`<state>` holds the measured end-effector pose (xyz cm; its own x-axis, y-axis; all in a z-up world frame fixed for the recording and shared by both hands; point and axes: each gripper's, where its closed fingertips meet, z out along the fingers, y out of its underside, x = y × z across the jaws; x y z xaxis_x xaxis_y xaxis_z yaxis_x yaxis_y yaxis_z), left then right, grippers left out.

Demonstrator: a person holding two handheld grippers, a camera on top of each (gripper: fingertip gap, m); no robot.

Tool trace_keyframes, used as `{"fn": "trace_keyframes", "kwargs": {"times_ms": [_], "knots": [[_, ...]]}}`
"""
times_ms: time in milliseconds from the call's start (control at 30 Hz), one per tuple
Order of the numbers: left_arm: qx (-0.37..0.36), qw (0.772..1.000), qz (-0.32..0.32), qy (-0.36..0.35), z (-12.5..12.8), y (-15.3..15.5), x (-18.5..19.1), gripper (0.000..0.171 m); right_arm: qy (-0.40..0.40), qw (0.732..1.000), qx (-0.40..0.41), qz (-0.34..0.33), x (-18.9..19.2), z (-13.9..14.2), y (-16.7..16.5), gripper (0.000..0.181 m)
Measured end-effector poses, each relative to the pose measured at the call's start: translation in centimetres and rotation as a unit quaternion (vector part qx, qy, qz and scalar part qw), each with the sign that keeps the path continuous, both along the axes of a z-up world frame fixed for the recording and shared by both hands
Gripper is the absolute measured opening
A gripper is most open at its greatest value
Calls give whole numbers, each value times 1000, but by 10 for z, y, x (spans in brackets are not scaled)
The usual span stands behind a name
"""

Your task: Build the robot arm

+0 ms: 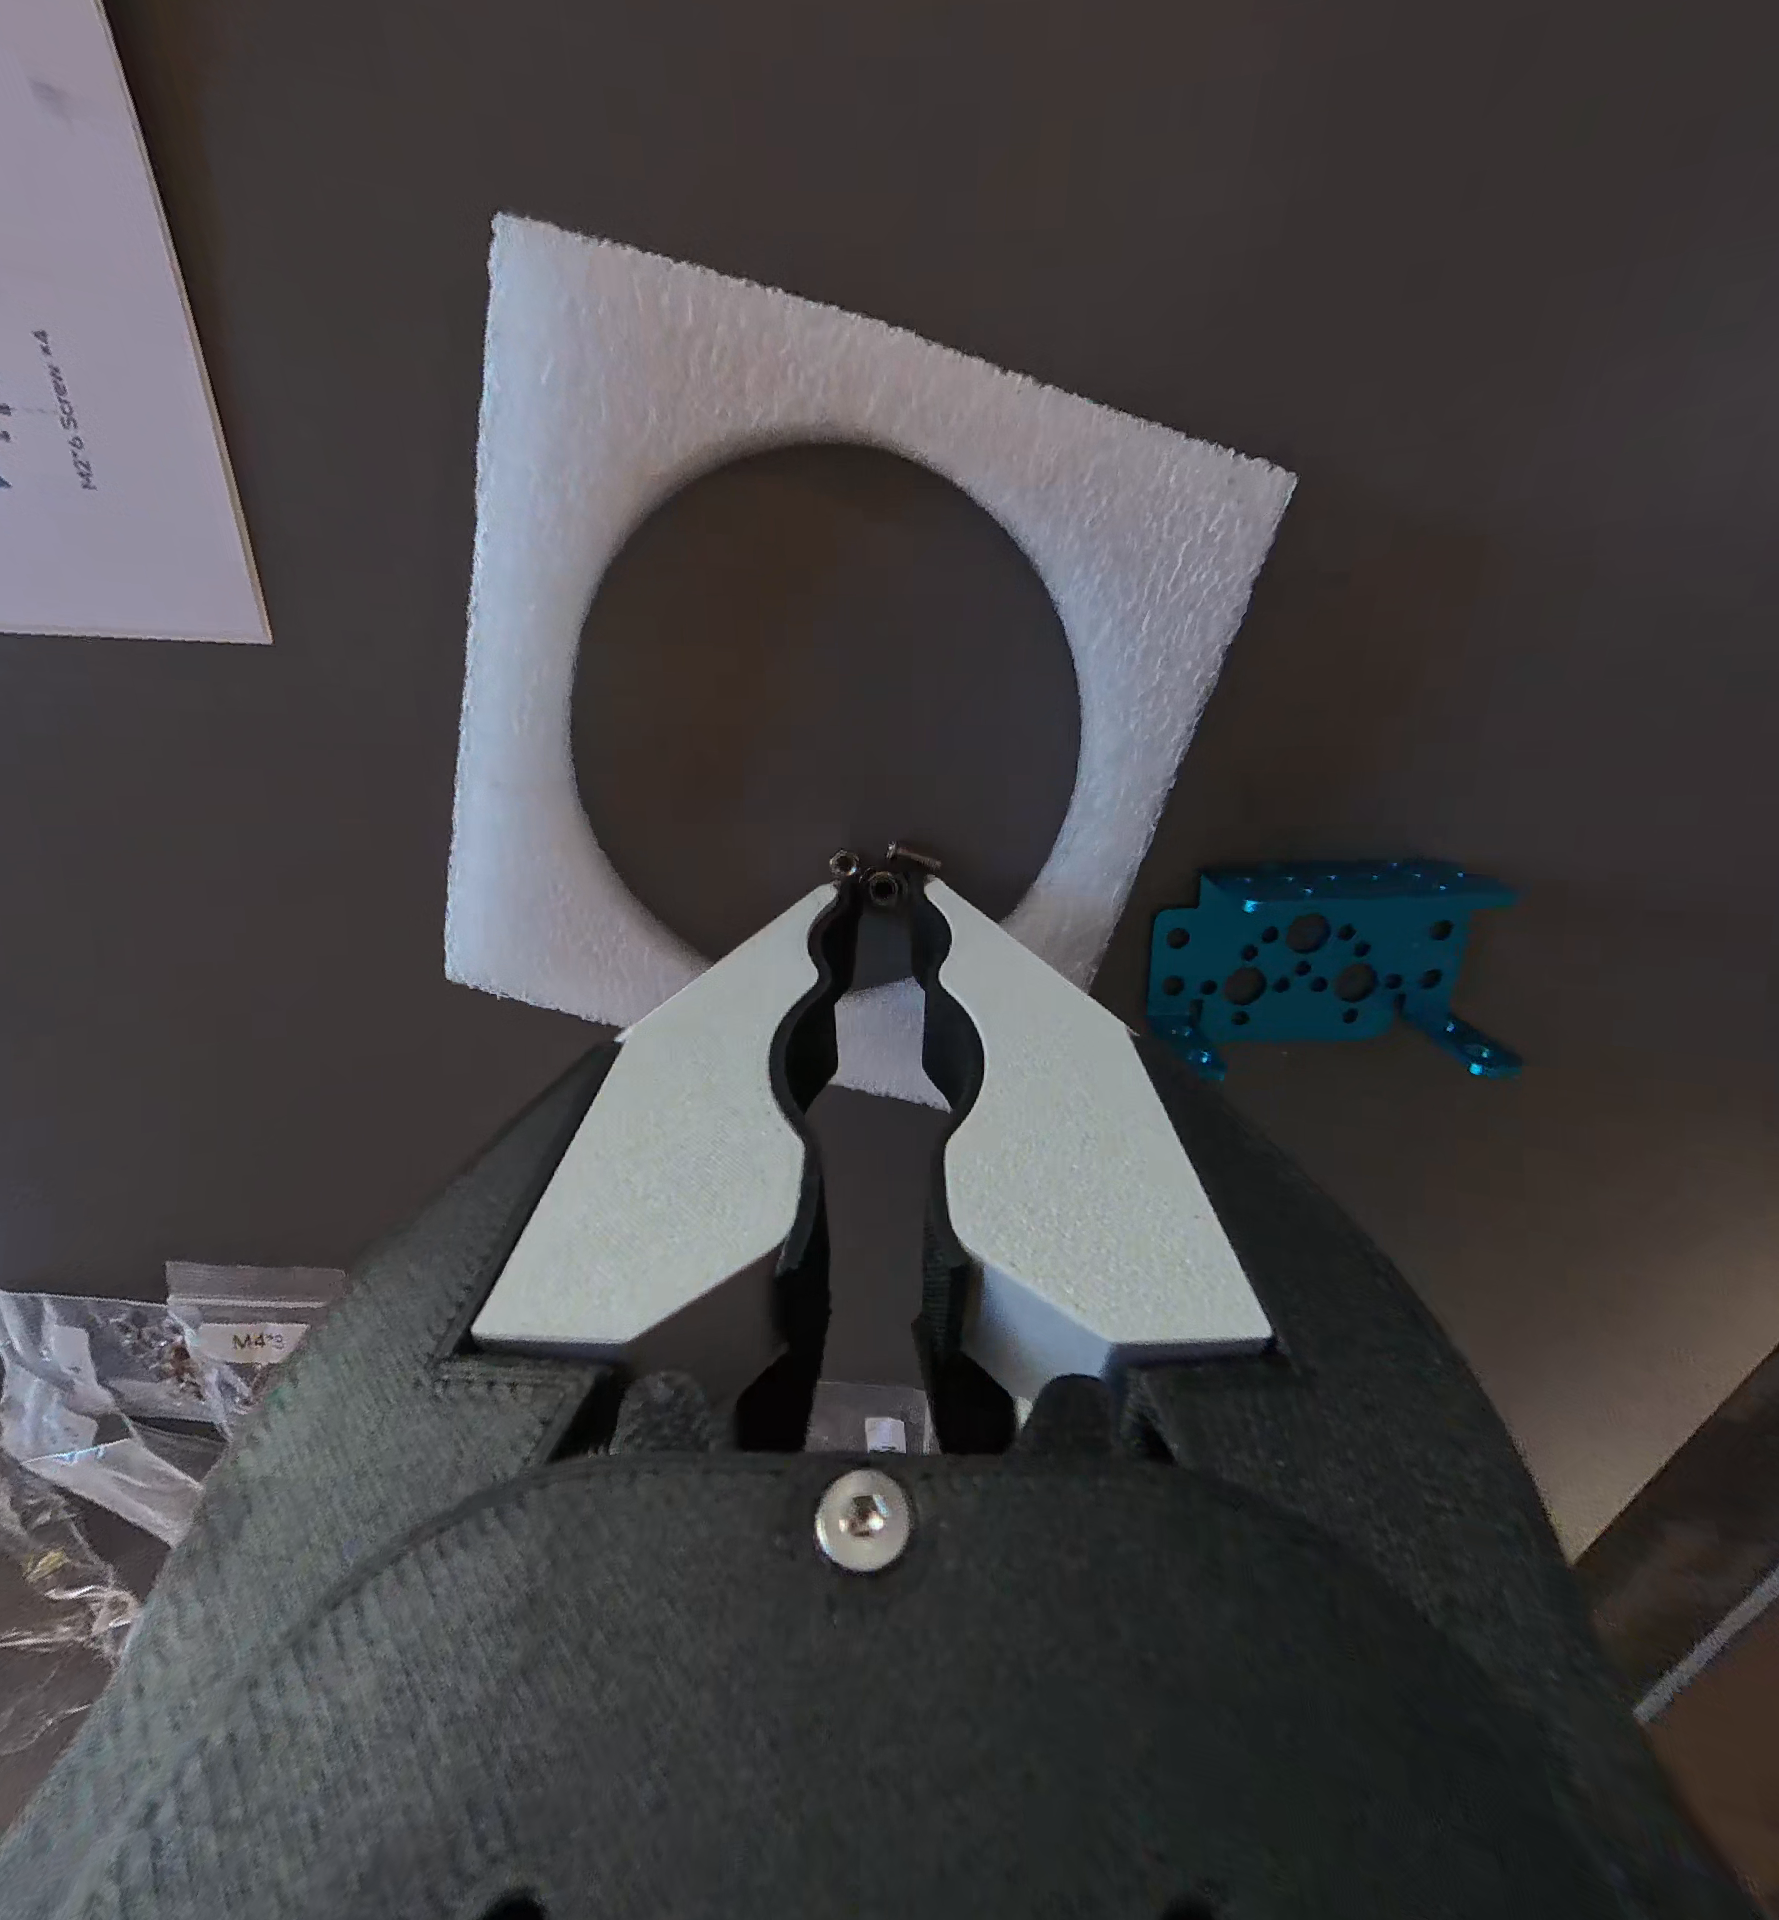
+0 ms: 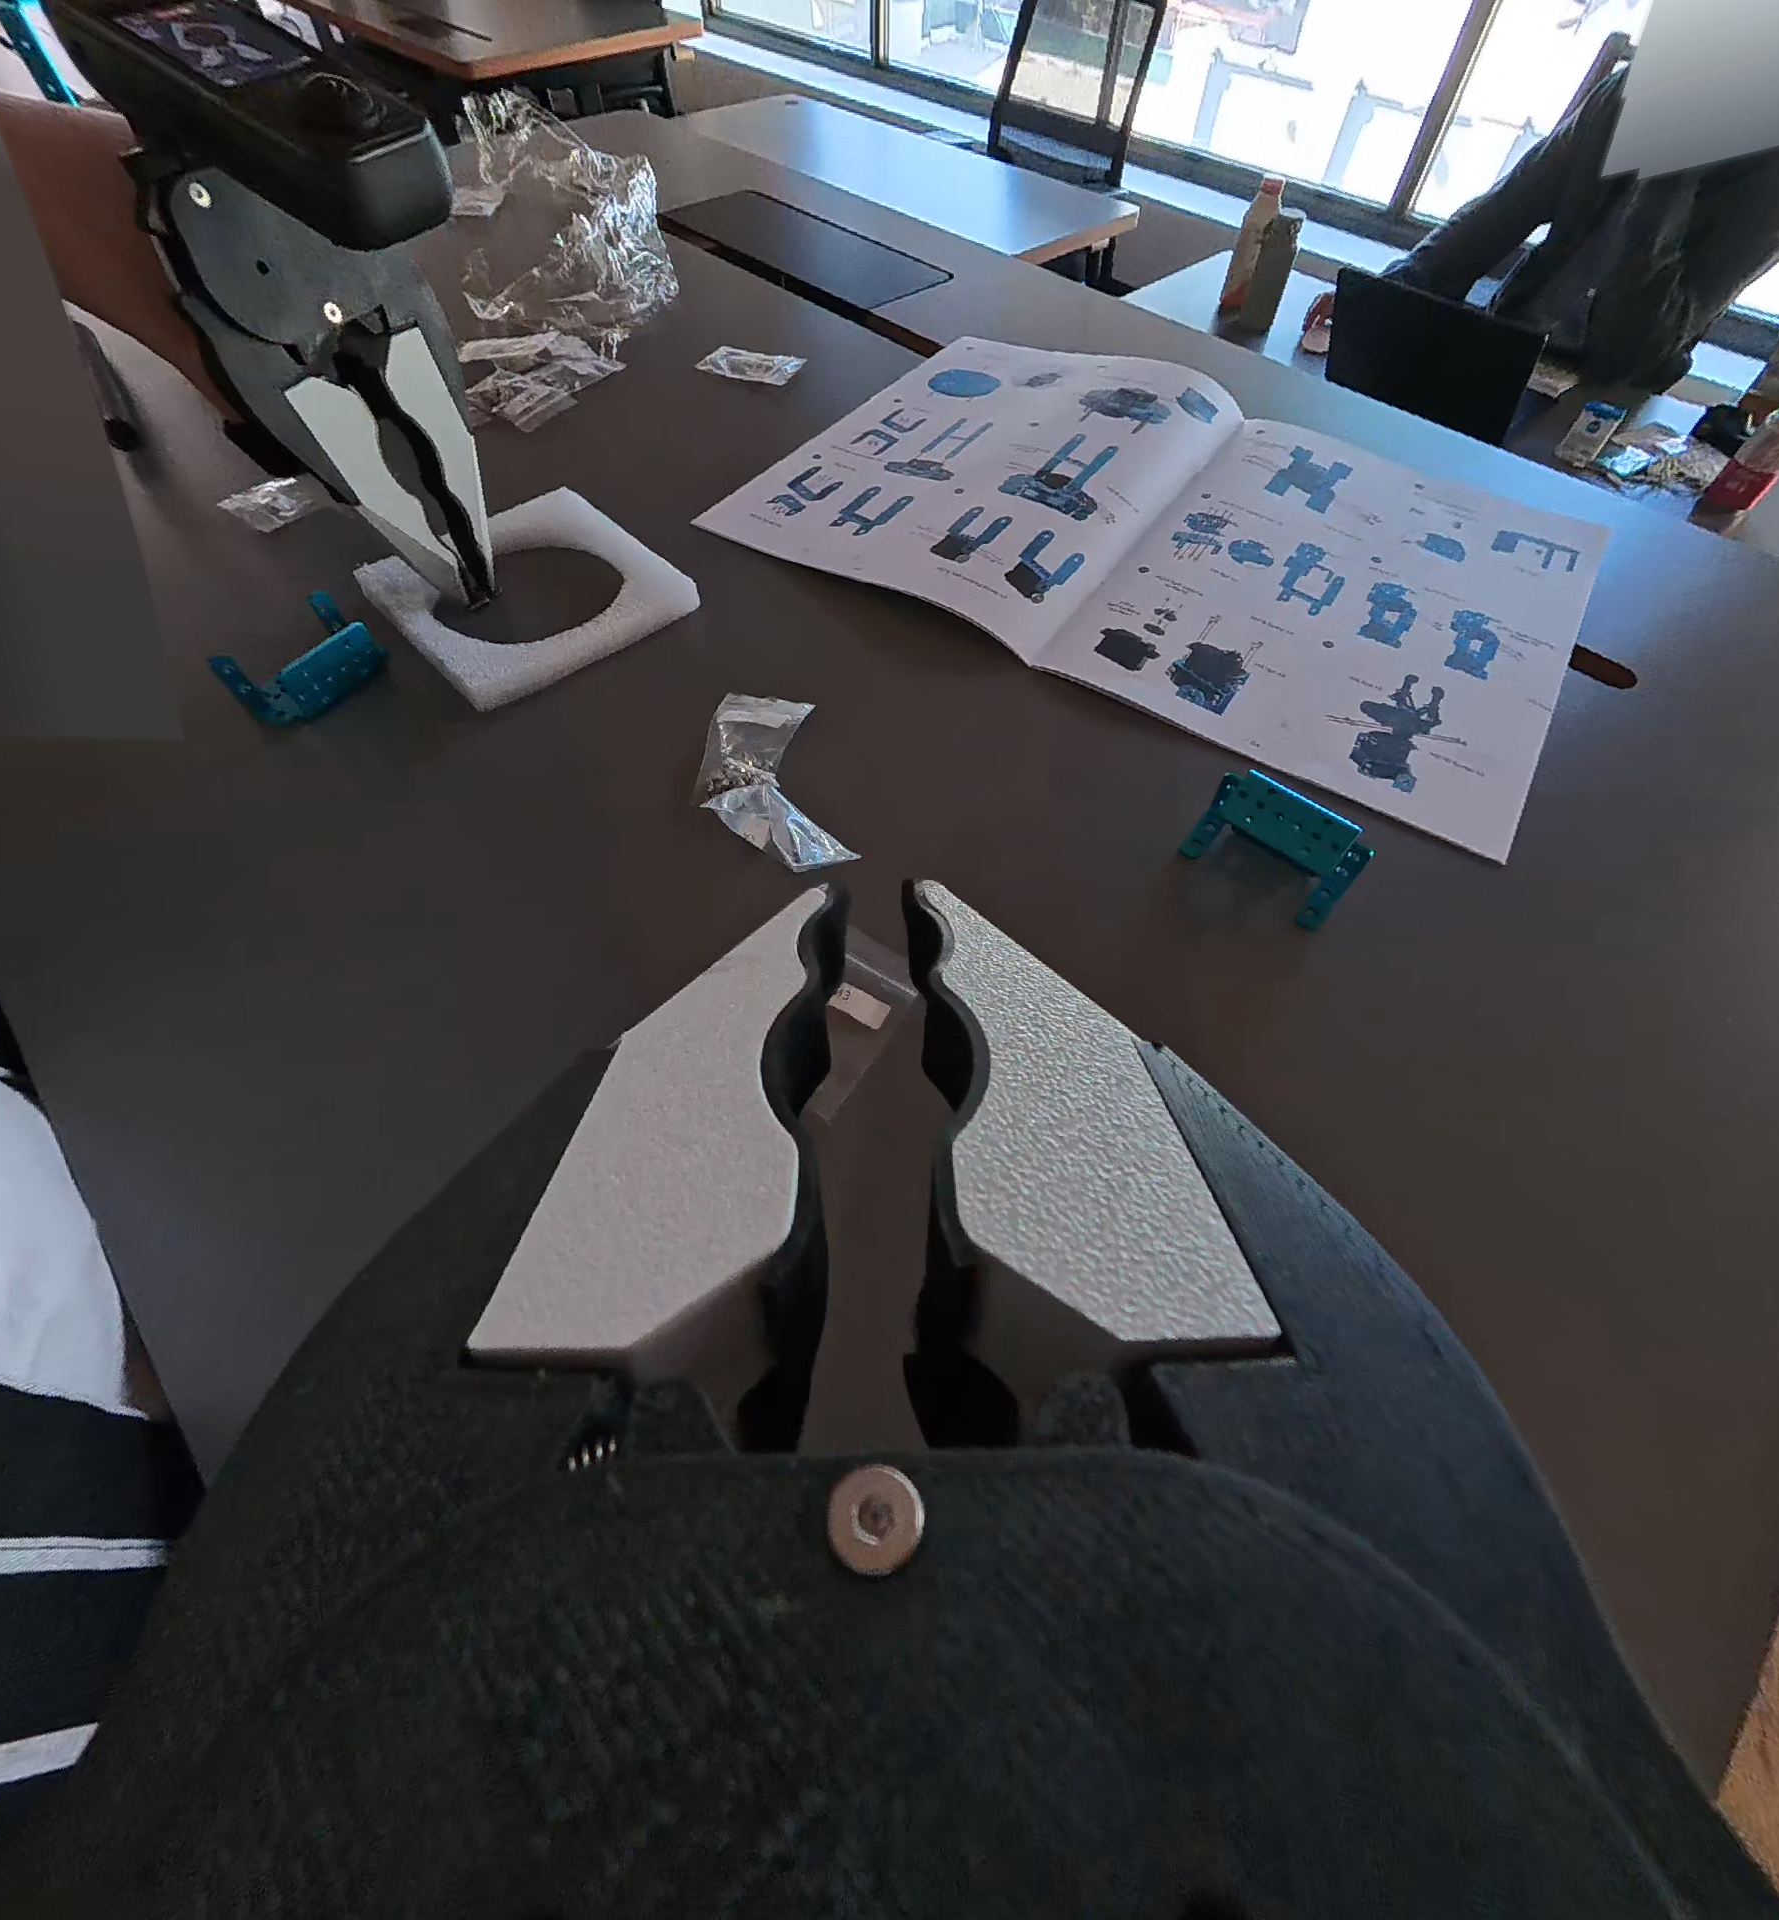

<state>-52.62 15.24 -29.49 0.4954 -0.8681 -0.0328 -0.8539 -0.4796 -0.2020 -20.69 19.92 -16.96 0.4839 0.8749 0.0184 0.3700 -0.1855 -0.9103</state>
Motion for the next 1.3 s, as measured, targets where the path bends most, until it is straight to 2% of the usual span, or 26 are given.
{"fn": "trace_keyframes", "kwargs": {"times_ms": [200, 367, 533, 667, 867, 1067, 1200, 1300], "knots": [[27, 1000, -3, 9, 5, 3, -3, 8, -3, 1000, -8, -5, 8, -7, 1, 11], [72, 994, 41, -77, 42, 15, 12, 8, -18, 1000, -15, -1, 17, -16, 0, 11], [130, 960, 75, -235, 96, 30, 81, 8, -28, 999, -34, 16, 35, -31, 7, 11], [153, 936, 112, -298, 116, 37, 144, 8, -30, 998, -36, 32, 62, -45, 22, 11], [172, 905, 207, -328, 110, 49, 246, 8, -49, 991, -37, 118, 109, -65, 59, 12], [218, 843, 332, -362, 95, 80, 336, 8, -37, 979, -35, 197, 132, -68, 101, 12], [225, 808, 395, -375, 83, 100, 365, 8, -39, 972, -12, 233, 126, -66, 134, 14], [247, 781, 426, -384, 86, 113, 369, 8, -26, 970, 15, 240, 108, -60, 169, 16]]}}
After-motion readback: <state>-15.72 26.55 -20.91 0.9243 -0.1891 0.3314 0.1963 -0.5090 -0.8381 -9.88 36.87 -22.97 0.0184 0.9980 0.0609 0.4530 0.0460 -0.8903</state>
